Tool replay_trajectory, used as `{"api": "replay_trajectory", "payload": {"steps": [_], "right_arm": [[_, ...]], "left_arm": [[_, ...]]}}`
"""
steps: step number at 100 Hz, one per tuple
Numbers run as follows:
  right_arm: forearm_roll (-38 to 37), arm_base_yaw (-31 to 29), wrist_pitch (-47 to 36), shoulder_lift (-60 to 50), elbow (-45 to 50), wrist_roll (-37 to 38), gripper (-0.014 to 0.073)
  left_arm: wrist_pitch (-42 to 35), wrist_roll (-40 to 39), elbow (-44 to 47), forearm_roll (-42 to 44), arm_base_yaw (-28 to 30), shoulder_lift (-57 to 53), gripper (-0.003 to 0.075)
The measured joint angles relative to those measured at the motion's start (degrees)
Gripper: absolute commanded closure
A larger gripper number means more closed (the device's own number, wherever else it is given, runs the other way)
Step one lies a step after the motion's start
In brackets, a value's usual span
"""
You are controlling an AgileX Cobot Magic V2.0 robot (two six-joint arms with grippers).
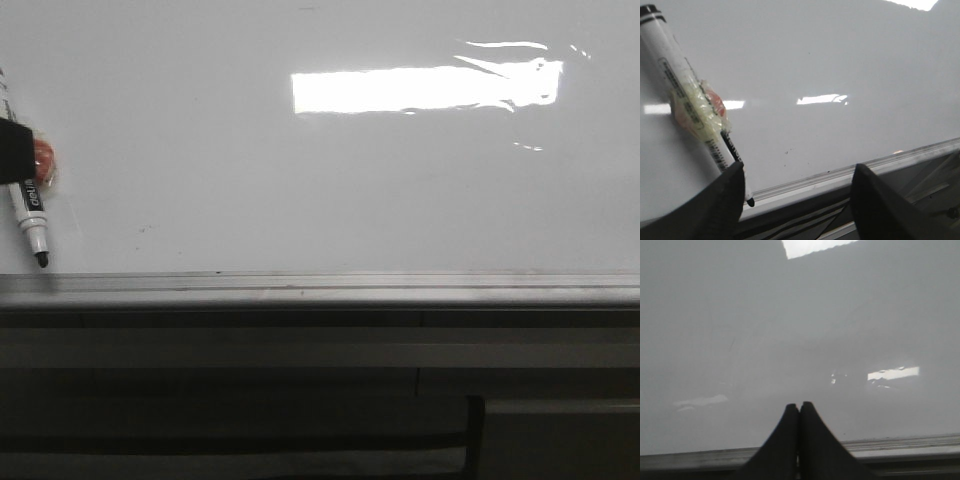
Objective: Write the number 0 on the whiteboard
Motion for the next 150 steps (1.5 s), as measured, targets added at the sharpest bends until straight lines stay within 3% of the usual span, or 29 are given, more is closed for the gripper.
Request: {"api": "replay_trajectory", "payload": {"steps": [37, 42, 47, 55, 74, 84, 93, 108, 115, 135, 150], "right_arm": [[-1.40, 1.73, -0.34, 0.00, 0.00, -0.10, 0.0662], [-1.40, 1.73, -0.42, 0.00, 0.00, -0.10, 0.0662], [-1.40, 1.73, -0.47, 0.00, 0.00, -0.10, 0.0662], [-1.40, 1.73, -0.70, 0.00, 0.00, -0.10, 0.0662], [-1.31, 1.73, -1.91, 0.00, 0.00, -0.10, 0.0662], [3.40, 1.96, -1.79, 0.28, 0.00, -0.89, 0.0658], [12.15, 3.37, 2.27, 2.74, -0.86, -11.13, 0.0603], [32.66, 8.46, 9.25, 9.80, -2.65, -42.62, 0.0359], [38.51, 10.63, 9.36, 13.06, -3.52, -52.08, 0.0264], [43.00, 13.76, 8.57, 22.49, -8.38, -63.68, 0.0234], [48.17, 16.49, 9.28, 30.29, -13.66, -72.04, 0.0234]], "left_arm": [[-13.60, -0.67, -0.33, -7.02, -0.27, 16.04, 0.0334], [-15.94, -0.87, -0.33, -7.73, -0.27, 17.50, 0.0386], [-17.62, -0.87, -0.42, -9.02, -0.27, 18.89, 0.0493], [-19.26, -0.96, -0.46, -11.48, -0.27, 21.31, 0.0742], [-23.33, -1.00, -0.68, -5.75, -0.55, 25.36, 0.0740], [-23.63, -1.09, -0.68, 1.49, -0.55, 26.08, 0.0740], [-24.18, -1.09, -0.68, 9.95, -0.55, 26.22, 0.0740], [-28.90, 1.60, -0.68, 27.47, -0.55, 25.34, 0.0740], [-29.85, 3.83, -0.68, 34.24, -0.55, 24.64, 0.0740], [-30.31, 9.64, -0.68, 48.86, -0.55, 22.71, 0.0740], [-29.12, 10.49, -1.68, 53.63, -0.55, 21.96, 0.0740]]}}
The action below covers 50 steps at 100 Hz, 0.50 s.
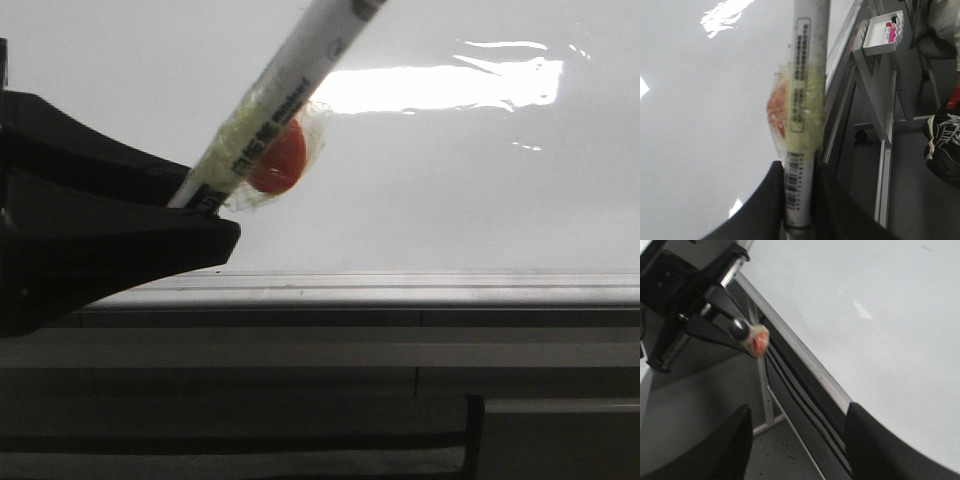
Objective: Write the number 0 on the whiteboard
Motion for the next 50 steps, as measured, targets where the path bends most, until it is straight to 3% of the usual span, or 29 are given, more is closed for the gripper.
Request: {"api": "replay_trajectory", "payload": {"steps": [21, 50], "right_arm": [[3.34, 5.23, 0.23, 10.08, -6.34, -5.61, 0.0234], [3.79, 12.20, 0.25, 21.09, -12.47, -7.11, 0.0234]], "left_arm": [[2.34, 0.10, -2.09, 2.16, 0.00, 0.00, 0.0740], [2.78, 0.10, -2.32, 2.27, 0.00, 0.00, 0.0740]]}}
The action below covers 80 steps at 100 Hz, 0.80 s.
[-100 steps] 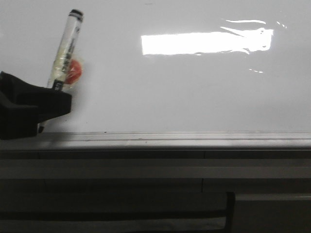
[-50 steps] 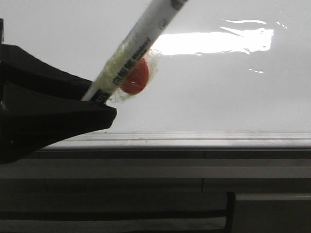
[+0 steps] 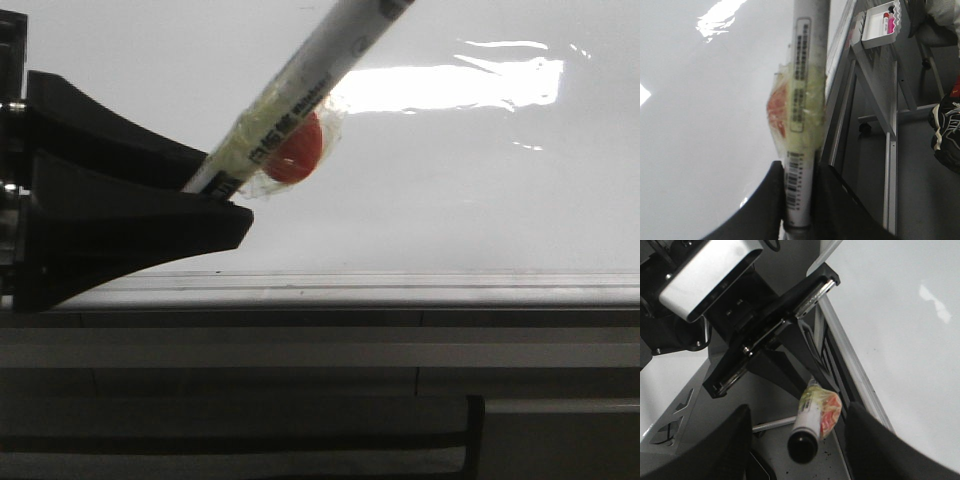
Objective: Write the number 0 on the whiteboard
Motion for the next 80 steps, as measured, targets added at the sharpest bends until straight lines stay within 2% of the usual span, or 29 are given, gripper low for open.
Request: {"api": "replay_trajectory", "payload": {"steps": [60, 67, 70, 78, 80], "right_arm": [[1.92, 0.38, 0.11, 8.02, -0.69, -1.97, 0.0244], [2.17, 0.38, 0.11, 8.34, -0.69, -2.09, 0.0323], [2.27, 0.38, 0.11, 8.34, -0.69, -2.09, 0.0389], [2.27, 0.38, -0.13, 8.34, -0.69, -2.09, 0.0660], [2.27, 0.38, -0.13, 8.34, -0.69, -2.09, 0.0664]], "left_arm": [[0.63, 0.00, 0.00, 0.10, 0.00, 0.00, 0.0740], [0.91, 0.00, 0.00, 0.10, 0.00, 0.00, 0.0740], [1.02, 0.00, 0.00, 0.10, 0.00, 0.00, 0.0740], [1.25, 0.00, 0.00, 0.10, 0.00, 0.00, 0.0740], [1.26, 0.00, 0.00, 0.10, 0.00, 0.00, 0.0740]]}}
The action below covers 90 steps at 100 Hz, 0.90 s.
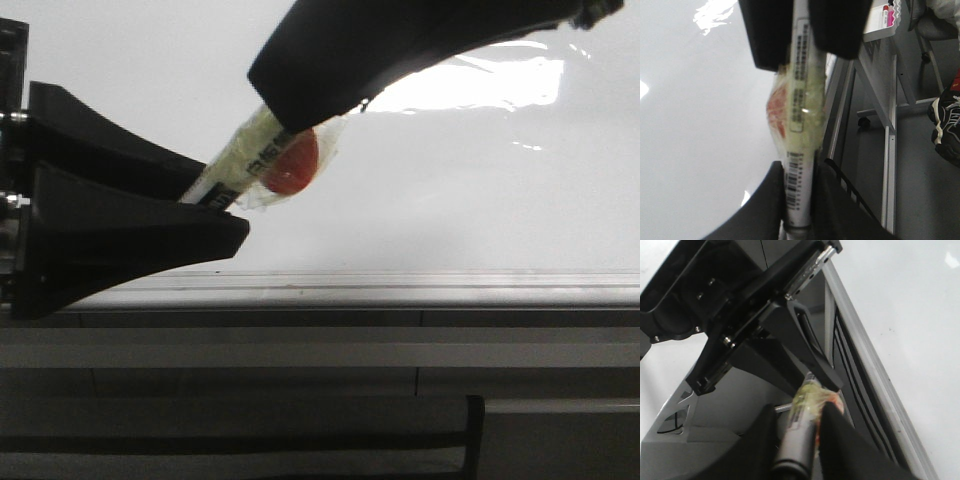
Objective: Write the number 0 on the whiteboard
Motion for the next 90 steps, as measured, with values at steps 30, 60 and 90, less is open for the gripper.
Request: {"api": "replay_trajectory", "payload": {"steps": [30, 60, 90], "right_arm": [[-0.47, -0.11, -3.43, 0.08, -0.33, -0.25, 0.0662], [0.97, -0.01, -3.06, 0.08, -0.32, -0.25, 0.0662], [2.89, 0.10, -14.06, 0.13, -0.32, -0.25, 0.0662]], "left_arm": [[0.33, 0.57, 0.00, -6.69, -0.09, 0.00, 0.0583], [0.85, 0.53, 0.00, -12.24, -0.09, -0.64, 0.0280], [5.07, 0.53, 0.89, -12.44, -0.09, -11.42, 0.0280]]}}
